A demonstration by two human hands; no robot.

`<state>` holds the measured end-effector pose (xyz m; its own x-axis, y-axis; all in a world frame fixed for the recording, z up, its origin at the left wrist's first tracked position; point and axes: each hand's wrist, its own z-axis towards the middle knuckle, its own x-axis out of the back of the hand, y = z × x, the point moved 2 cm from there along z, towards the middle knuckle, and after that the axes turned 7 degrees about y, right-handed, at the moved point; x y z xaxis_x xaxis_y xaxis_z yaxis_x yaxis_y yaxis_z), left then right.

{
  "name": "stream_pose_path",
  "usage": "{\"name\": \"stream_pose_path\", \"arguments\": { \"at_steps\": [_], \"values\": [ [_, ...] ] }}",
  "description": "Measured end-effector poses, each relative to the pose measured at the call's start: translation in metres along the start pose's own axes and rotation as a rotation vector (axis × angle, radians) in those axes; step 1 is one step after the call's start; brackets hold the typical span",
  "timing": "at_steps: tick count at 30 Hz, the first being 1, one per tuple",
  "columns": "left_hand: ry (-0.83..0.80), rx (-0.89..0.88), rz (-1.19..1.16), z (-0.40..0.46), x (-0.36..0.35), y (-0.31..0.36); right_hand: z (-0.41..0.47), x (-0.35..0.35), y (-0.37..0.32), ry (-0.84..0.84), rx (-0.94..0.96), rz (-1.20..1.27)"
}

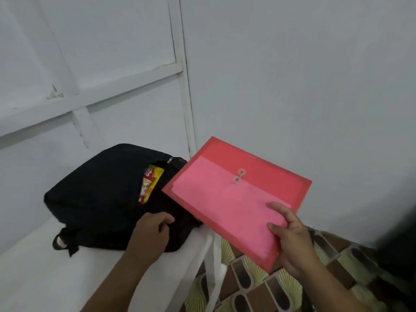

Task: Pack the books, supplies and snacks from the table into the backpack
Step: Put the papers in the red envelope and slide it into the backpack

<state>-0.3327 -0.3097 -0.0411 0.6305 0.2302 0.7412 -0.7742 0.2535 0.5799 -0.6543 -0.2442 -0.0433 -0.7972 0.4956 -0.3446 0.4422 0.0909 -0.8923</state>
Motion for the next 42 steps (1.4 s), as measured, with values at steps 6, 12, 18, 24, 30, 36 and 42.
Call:
{"name": "stream_pose_path", "arguments": {
  "at_steps": [6,12,18,24,30,36,42],
  "values": [
    [-0.199,-0.110,0.631,0.047,-0.021,-0.002,0.004,0.013,-0.001,0.098,-0.004,0.022],
    [-0.229,-0.054,0.566,0.068,-0.013,-0.002,-0.017,0.017,-0.002,0.126,-0.008,-0.025],
    [0.273,0.006,0.108,0.095,0.051,0.009,-0.043,0.019,0.003,0.131,-0.015,0.016],
    [0.335,-0.275,0.305,0.102,0.082,0.011,-0.059,-0.007,0.012,0.012,0.002,-0.193],
    [0.039,-0.349,0.815,0.091,0.068,-0.025,-0.067,-0.046,0.000,-0.091,0.025,-0.406],
    [0.051,-0.541,0.859,0.100,0.078,0.003,-0.062,-0.065,-0.036,-0.081,0.082,-0.512],
    [-0.239,-0.487,1.122,0.084,0.037,-0.015,-0.048,-0.085,-0.054,-0.128,0.092,-0.687]
  ]
}}
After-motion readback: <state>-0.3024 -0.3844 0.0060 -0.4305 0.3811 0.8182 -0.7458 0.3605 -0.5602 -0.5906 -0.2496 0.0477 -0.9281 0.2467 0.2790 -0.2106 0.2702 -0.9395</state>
